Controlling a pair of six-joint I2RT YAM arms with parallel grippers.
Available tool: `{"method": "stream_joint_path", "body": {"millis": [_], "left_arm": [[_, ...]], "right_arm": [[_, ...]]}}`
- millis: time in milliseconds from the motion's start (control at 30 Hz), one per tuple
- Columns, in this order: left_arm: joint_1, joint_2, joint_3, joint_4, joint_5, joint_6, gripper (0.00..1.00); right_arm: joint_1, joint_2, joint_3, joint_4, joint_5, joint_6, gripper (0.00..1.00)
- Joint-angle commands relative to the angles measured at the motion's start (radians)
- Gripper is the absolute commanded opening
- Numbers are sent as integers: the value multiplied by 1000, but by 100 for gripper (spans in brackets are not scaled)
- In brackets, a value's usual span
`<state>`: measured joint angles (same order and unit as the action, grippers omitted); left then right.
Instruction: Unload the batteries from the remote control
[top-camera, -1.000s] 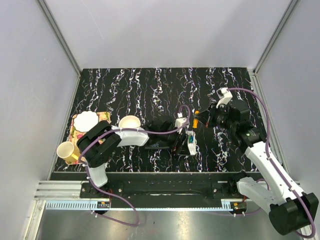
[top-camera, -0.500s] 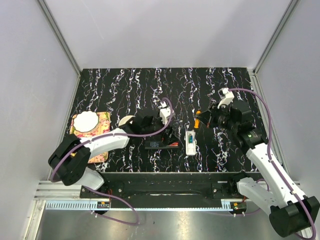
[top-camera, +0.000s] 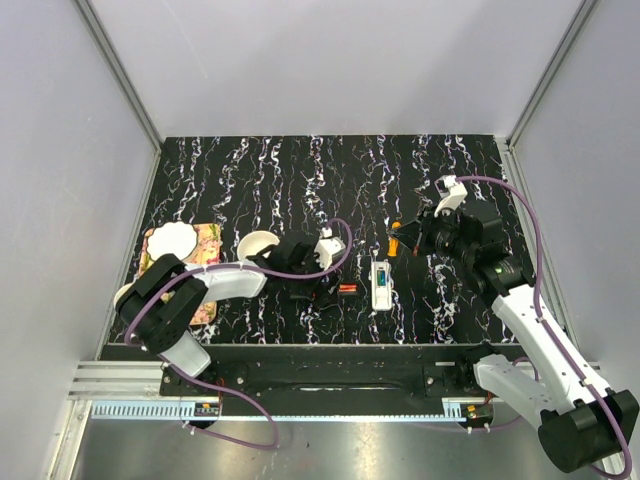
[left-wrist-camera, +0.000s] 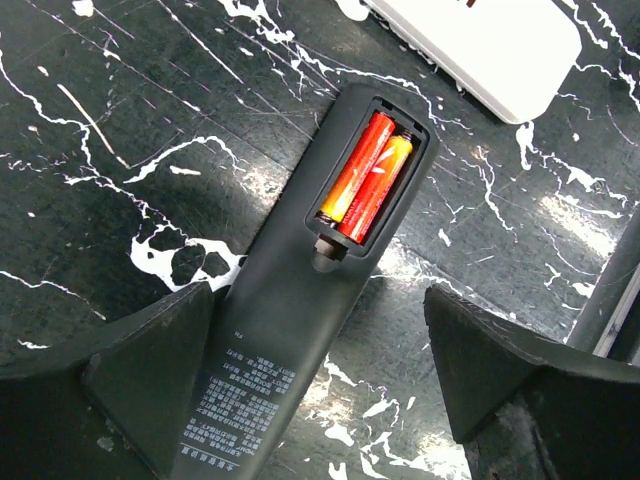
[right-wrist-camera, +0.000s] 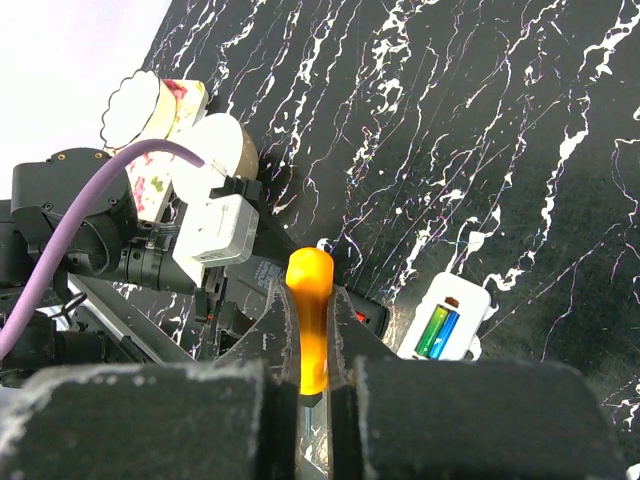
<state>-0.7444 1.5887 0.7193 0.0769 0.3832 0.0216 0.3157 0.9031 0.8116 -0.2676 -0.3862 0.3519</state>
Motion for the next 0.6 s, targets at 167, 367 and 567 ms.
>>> {"method": "stream_joint_path", "body": {"millis": [167,367,567], "left_arm": [[5,-35,-92,106,80,-77,86],[-19,-96,-138,73,13,-140,76],[-102,-93,-124,32,-108,-178,75]], "right_arm": [[-4,-9,23,37,-29,-1,0],[-4,-1,18,54,-39,10,0],[-3,13,3,88,-63,35,0]]}}
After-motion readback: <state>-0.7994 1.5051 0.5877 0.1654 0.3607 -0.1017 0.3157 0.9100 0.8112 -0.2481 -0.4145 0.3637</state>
